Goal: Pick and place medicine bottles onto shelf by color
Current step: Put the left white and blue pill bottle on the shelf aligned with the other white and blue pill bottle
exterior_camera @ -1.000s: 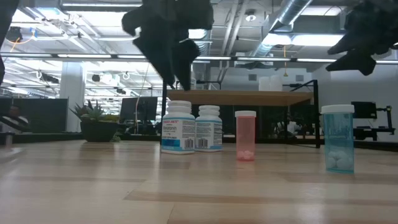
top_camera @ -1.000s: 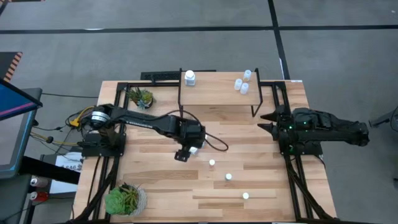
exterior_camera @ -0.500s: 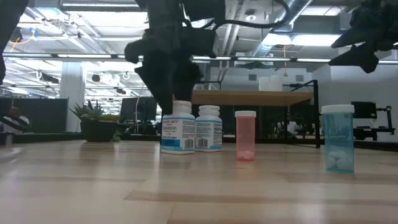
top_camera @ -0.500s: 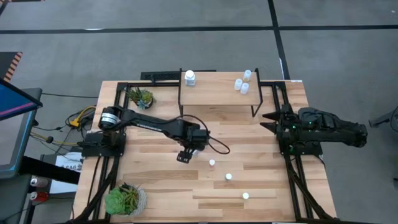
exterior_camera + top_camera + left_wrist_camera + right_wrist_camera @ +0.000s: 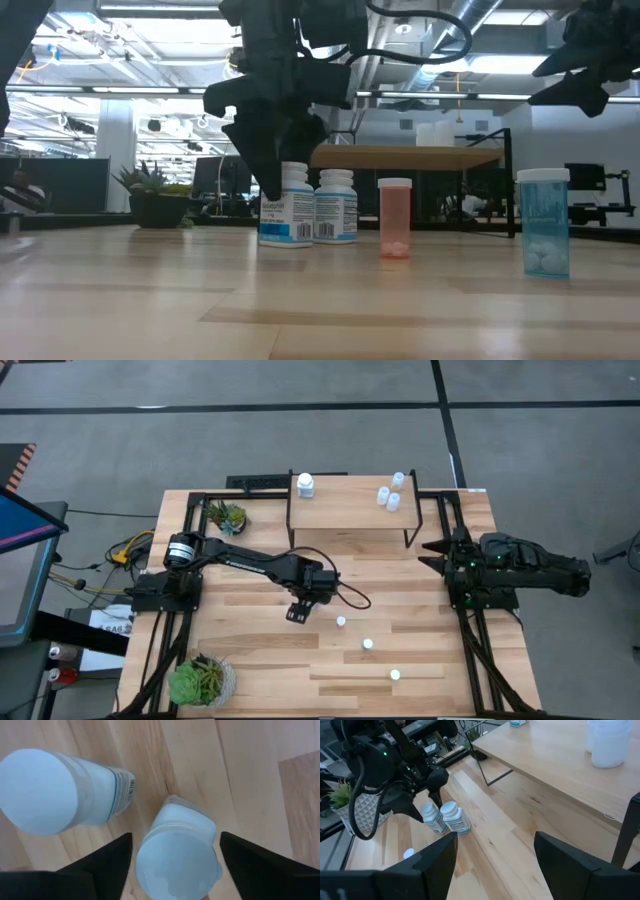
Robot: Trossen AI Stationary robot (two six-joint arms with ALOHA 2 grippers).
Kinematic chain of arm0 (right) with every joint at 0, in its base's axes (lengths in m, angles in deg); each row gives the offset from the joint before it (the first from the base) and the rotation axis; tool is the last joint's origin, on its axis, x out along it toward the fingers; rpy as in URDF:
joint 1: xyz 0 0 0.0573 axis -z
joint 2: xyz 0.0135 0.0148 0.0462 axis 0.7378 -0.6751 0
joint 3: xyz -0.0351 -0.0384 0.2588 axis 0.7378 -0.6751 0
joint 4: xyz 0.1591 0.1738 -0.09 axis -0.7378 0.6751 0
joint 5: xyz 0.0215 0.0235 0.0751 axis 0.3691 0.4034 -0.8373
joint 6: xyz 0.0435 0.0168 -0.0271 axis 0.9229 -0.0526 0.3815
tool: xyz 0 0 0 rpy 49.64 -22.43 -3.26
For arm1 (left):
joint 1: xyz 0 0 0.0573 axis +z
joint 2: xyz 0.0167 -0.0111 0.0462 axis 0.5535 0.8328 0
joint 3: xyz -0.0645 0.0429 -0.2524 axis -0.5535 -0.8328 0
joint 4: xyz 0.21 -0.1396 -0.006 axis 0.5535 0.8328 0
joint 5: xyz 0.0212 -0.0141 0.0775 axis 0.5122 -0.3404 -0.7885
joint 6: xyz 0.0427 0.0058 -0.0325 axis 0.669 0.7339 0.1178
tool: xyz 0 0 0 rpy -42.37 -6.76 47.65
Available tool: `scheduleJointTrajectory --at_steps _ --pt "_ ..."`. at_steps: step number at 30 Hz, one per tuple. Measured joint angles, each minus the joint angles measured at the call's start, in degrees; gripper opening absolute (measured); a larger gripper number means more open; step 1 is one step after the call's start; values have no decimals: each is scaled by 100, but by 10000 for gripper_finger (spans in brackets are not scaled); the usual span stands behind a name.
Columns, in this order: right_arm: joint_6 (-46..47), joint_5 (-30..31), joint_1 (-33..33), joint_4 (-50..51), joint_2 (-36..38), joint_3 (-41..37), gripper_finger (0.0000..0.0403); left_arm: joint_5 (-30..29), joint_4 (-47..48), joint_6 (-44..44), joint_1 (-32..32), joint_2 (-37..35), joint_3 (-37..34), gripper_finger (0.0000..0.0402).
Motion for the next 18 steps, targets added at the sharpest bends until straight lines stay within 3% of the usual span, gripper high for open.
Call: scheduleJointTrajectory --at_steps 10,18 --pt "-17 0 0 -2 0 0 286 212 -16 -473 30 -14 0 147" --pt "-17 0 0 -2 0 1 286 537 644 -1310 113 -13 499 146"
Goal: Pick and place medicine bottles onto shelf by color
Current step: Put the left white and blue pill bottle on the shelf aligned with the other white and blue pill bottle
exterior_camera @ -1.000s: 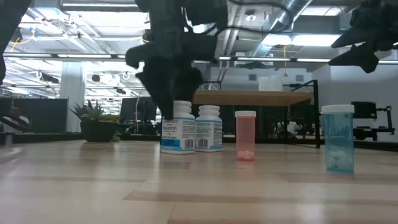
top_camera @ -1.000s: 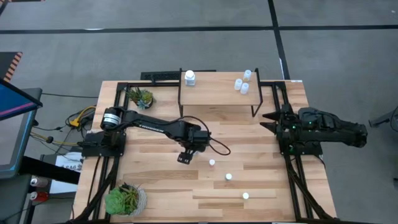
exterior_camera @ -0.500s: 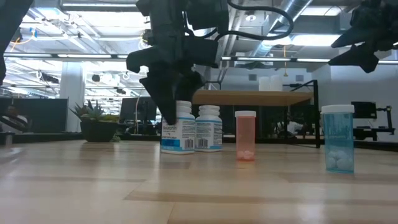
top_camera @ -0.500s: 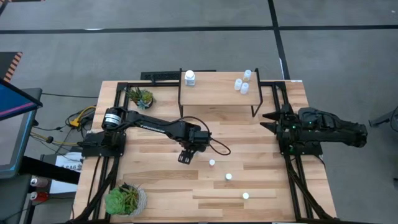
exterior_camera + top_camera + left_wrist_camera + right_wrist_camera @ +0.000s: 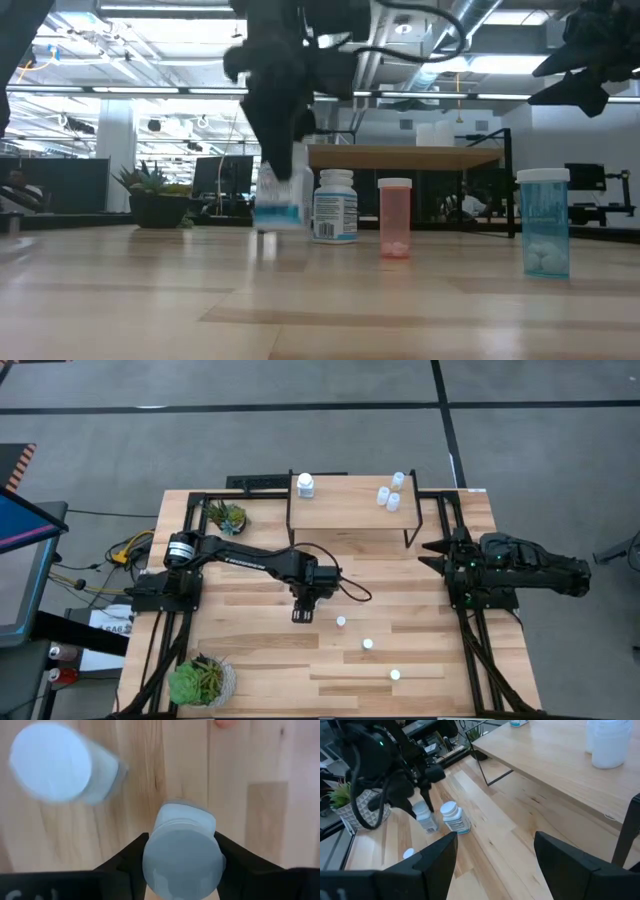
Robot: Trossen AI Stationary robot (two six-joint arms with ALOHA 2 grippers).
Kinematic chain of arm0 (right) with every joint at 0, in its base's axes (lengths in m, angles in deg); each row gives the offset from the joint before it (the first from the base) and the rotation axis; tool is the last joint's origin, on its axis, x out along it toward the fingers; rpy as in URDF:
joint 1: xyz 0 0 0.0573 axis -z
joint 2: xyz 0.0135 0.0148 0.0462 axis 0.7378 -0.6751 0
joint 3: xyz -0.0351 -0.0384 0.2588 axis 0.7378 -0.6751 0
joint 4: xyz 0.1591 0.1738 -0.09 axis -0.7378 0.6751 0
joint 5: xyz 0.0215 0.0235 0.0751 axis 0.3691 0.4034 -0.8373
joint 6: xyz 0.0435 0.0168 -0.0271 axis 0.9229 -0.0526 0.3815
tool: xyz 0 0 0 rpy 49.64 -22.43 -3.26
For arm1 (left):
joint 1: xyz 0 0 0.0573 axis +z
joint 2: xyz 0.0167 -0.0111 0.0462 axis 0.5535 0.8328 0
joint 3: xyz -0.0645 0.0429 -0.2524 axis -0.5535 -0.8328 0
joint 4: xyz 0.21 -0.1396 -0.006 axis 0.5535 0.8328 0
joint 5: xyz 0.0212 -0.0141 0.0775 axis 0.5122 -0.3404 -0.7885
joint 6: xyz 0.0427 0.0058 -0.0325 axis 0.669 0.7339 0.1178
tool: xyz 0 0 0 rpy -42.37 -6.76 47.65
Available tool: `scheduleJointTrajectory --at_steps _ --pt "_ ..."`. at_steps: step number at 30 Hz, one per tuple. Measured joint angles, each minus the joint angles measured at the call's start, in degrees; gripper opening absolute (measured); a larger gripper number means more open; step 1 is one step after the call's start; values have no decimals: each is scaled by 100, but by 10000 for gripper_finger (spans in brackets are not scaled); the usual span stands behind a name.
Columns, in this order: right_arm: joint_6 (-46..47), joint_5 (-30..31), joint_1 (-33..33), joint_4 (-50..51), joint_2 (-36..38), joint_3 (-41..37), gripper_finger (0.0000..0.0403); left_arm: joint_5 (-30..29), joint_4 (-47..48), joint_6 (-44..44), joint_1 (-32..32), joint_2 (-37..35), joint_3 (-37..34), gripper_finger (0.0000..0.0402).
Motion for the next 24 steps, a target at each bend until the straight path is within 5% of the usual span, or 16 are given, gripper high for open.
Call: scheduleJointTrajectory --at_steps 14,24 --pt "-42 0 0 -11 0 -1 286 6 1867 547 651 -3 2619 150" --pt "-42 0 0 -15 0 1 286 -280 1983 895 1881 -2 3145 149"
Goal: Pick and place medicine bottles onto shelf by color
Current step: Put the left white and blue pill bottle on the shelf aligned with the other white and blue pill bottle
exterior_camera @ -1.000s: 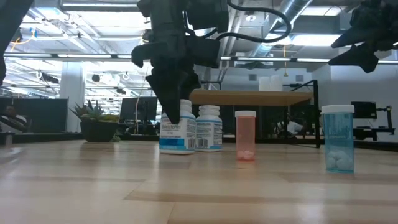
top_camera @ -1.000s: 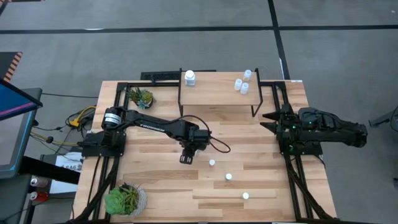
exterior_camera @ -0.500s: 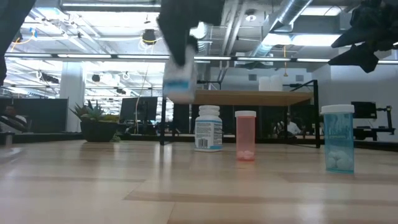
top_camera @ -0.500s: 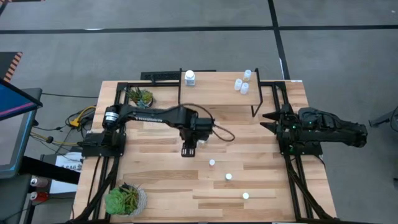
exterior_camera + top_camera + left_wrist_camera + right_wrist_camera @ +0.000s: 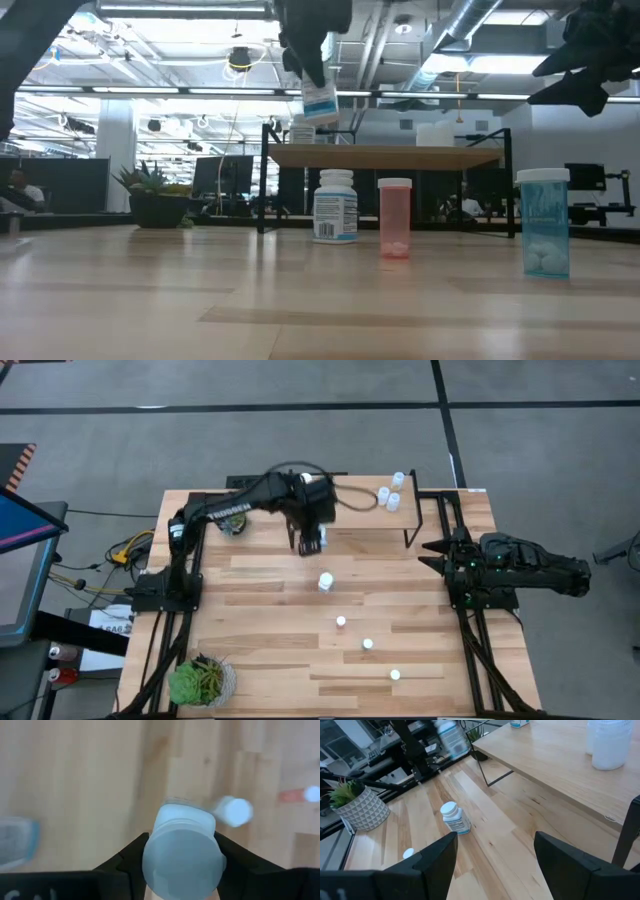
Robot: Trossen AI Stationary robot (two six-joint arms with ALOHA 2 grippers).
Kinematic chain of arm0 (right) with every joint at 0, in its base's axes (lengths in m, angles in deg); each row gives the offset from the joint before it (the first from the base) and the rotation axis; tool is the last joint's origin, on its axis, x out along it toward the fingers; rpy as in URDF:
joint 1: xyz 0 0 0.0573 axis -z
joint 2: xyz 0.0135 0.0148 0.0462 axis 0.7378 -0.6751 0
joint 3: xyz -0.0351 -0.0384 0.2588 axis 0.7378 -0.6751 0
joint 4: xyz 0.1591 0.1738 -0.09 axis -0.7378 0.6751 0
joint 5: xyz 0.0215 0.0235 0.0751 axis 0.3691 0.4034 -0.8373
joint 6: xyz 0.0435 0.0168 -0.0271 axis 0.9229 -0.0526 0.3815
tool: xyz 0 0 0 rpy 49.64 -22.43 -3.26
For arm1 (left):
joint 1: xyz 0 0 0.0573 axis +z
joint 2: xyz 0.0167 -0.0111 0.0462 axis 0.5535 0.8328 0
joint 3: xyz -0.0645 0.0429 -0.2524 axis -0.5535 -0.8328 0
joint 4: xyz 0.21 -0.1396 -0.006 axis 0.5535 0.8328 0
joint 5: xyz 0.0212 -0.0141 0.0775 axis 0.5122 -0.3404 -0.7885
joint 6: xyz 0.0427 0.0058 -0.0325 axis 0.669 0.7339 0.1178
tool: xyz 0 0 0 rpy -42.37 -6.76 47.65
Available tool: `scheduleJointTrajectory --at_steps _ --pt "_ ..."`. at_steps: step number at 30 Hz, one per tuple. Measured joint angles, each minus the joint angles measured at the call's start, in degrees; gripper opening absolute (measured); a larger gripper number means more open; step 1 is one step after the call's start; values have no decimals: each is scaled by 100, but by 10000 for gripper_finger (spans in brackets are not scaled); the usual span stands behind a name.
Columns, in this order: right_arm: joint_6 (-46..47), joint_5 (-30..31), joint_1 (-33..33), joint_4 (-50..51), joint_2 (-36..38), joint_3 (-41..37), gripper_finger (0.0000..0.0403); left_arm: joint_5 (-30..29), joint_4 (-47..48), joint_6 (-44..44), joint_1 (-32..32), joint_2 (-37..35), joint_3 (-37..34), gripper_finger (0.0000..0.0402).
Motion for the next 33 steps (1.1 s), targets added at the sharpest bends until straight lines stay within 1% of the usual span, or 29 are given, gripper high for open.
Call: scheduleJointTrajectory --at_steps 4,8,16,22,26,30,33 --pt "4 0 0 -2 0 0 286 65 270 162 487 0 4 158" --pt "2 3 0 -8 0 0 286 62 649 326 880 0 4 156" --pt "67 256 2 -17 -1 0 286 55 416 874 1349 7 4 155" --pt "153 306 2 8 -1 2 286 16 82 1215 1545 164 6 153" --pt "153 326 2 7 -2 2 286 12 51 1355 1595 258 3 155" --pt "170 328 4 4 -2 2 286 -12 100 1451 1610 258 4 166" --pt "170 328 4 2 -2 2 286 -176 102 1484 1589 258 4 179"
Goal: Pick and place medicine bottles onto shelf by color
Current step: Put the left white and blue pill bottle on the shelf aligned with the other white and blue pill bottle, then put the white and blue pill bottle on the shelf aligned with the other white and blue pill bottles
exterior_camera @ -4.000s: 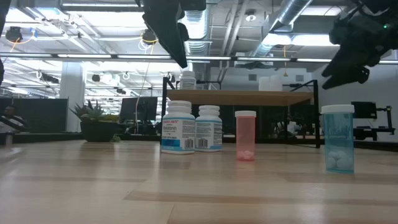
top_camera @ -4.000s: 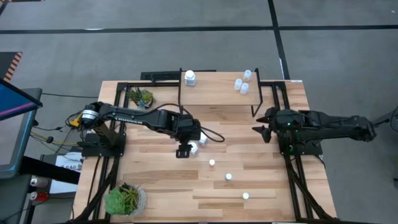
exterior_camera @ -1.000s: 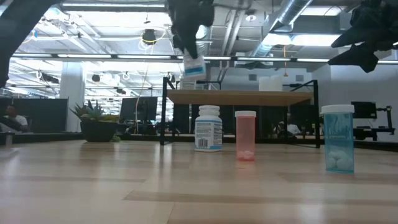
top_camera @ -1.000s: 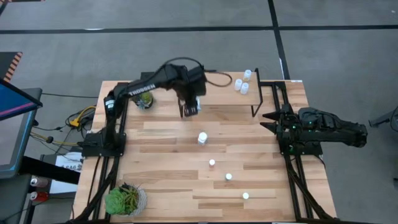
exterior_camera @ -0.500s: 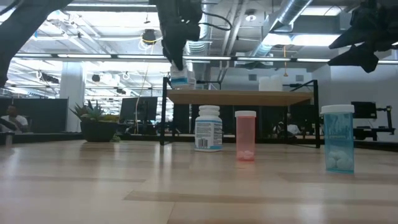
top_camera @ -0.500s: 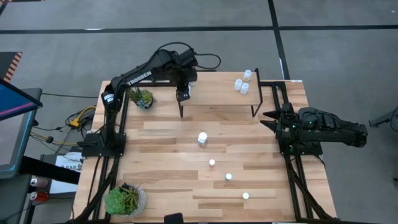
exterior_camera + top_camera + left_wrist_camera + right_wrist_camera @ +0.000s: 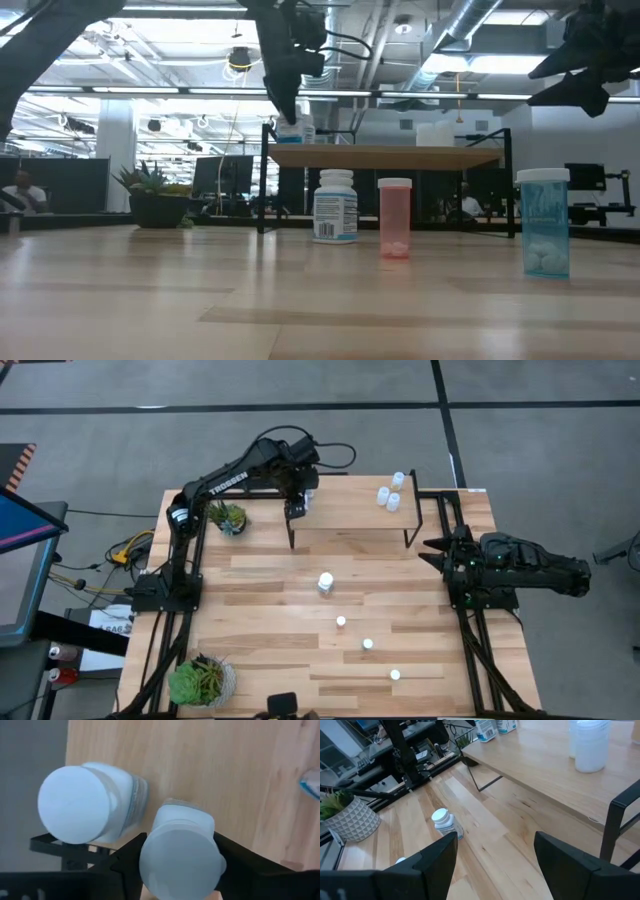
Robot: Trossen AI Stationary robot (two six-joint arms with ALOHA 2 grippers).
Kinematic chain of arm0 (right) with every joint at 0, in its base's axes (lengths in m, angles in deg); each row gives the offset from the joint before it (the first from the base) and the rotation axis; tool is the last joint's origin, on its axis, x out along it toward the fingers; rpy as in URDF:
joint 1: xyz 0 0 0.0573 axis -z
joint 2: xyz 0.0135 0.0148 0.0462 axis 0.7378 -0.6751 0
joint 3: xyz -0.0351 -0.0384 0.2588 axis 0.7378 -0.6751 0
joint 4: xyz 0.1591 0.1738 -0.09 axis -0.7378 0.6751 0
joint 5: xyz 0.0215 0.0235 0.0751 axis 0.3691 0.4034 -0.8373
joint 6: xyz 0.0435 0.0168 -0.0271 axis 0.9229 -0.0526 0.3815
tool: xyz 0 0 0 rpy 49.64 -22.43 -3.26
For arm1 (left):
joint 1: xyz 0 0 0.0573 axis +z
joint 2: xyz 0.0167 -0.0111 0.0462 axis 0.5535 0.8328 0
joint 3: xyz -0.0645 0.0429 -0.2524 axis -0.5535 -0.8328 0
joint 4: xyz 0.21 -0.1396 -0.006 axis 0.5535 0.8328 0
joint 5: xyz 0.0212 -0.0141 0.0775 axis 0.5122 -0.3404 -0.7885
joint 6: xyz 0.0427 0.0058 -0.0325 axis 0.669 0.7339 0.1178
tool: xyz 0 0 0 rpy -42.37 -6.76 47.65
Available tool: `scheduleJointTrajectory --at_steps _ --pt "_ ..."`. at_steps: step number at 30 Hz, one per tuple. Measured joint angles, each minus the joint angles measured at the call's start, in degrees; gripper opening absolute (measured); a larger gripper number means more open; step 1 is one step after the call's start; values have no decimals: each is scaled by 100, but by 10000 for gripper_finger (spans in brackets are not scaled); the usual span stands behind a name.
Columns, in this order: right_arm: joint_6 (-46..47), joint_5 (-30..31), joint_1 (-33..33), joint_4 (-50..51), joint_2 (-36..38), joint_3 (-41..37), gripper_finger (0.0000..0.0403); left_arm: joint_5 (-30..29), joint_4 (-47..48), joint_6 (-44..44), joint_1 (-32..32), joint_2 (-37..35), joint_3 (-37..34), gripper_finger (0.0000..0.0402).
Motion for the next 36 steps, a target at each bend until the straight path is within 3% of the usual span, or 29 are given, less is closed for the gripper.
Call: scheduleJointTrajectory --at_steps 8,20,36 --pt "-2 1 0 0 0 0 286 -267 67 20 -36 10 67 222" --pt "-20 125 0 13 2 0 286 -579 205 -60 -170 -58 1174 239" --pt "-8 127 0 12 2 0 286 -26 274 -1448 -1162 -240 1167 239"
